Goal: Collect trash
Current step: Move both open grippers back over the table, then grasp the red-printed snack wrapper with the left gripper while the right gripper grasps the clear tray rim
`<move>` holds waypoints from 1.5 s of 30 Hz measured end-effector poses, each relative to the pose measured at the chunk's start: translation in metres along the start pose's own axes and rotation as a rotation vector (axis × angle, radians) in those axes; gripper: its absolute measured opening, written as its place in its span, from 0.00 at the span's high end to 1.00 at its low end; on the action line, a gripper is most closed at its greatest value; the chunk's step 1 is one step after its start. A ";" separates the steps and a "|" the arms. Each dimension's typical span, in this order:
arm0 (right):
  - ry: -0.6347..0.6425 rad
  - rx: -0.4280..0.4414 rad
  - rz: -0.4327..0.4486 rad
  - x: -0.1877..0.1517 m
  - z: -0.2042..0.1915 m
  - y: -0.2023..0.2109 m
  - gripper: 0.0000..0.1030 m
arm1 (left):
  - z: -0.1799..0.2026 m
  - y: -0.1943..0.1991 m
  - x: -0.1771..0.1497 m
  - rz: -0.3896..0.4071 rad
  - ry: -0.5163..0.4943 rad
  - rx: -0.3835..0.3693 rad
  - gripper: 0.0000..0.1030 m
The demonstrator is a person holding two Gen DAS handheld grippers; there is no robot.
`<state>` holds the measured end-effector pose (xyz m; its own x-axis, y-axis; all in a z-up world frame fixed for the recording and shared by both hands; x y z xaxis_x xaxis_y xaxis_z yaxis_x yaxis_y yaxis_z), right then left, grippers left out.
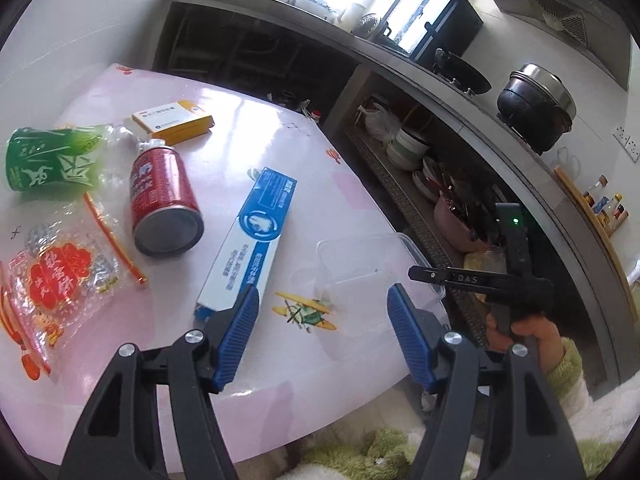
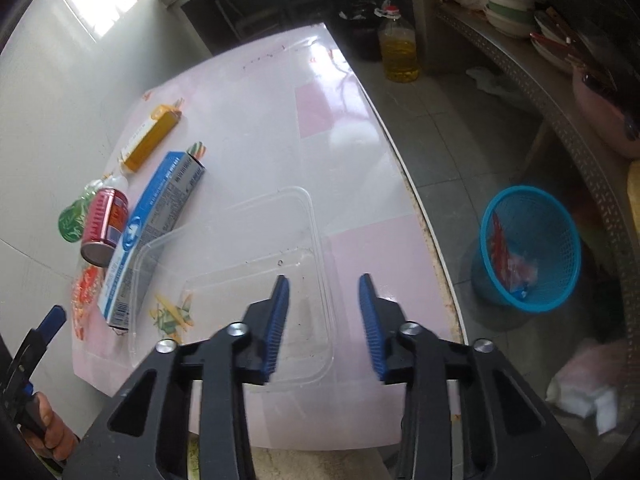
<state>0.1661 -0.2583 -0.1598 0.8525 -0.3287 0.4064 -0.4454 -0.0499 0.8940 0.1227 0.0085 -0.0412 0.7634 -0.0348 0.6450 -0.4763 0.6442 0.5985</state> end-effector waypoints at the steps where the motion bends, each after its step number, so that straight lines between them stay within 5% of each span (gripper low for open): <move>1: 0.006 -0.010 -0.006 0.000 0.000 -0.003 0.92 | -0.004 0.005 -0.001 0.009 0.004 0.003 0.37; 6: 0.099 -0.062 0.018 0.008 -0.009 -0.005 0.96 | -0.041 0.036 0.002 0.088 0.027 0.101 0.37; 10: 0.112 -0.066 0.018 0.013 -0.013 -0.008 0.96 | -0.106 0.064 0.015 0.132 0.096 0.304 0.37; 14: 0.103 -0.064 0.018 0.012 -0.014 -0.008 0.96 | -0.176 0.079 0.013 0.094 0.221 0.505 0.38; 18: 0.106 -0.061 0.009 0.006 -0.016 -0.009 0.96 | -0.215 0.074 0.003 0.021 0.274 0.616 0.38; 27: 0.107 -0.050 0.006 0.007 -0.016 -0.008 0.96 | -0.236 0.052 -0.019 -0.069 0.402 0.629 0.44; 36: 0.100 -0.028 0.010 0.008 -0.015 -0.009 0.96 | -0.234 0.047 -0.024 -0.074 0.283 0.799 0.75; 40: 0.100 -0.023 0.012 0.007 -0.016 -0.009 0.96 | -0.231 0.050 -0.024 -0.054 0.293 0.789 0.96; 45: 0.097 -0.011 0.022 0.007 -0.016 -0.008 0.96 | -0.227 0.061 -0.023 -0.005 0.332 0.747 0.98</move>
<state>0.1801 -0.2456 -0.1613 0.8654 -0.2370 0.4415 -0.4613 -0.0330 0.8866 0.1748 0.2222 -0.1273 0.8002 0.2670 0.5370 -0.5480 -0.0382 0.8356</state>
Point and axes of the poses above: each gripper's, at about its wrist camera, not at the fingertips, and y roughly against the way its jaws point, z to its right, x to its top, the point moved 10 cm from there along -y, roughly the way its jaws point, and after that the axes turned 2 degrees about -x, right-handed, at the moved point
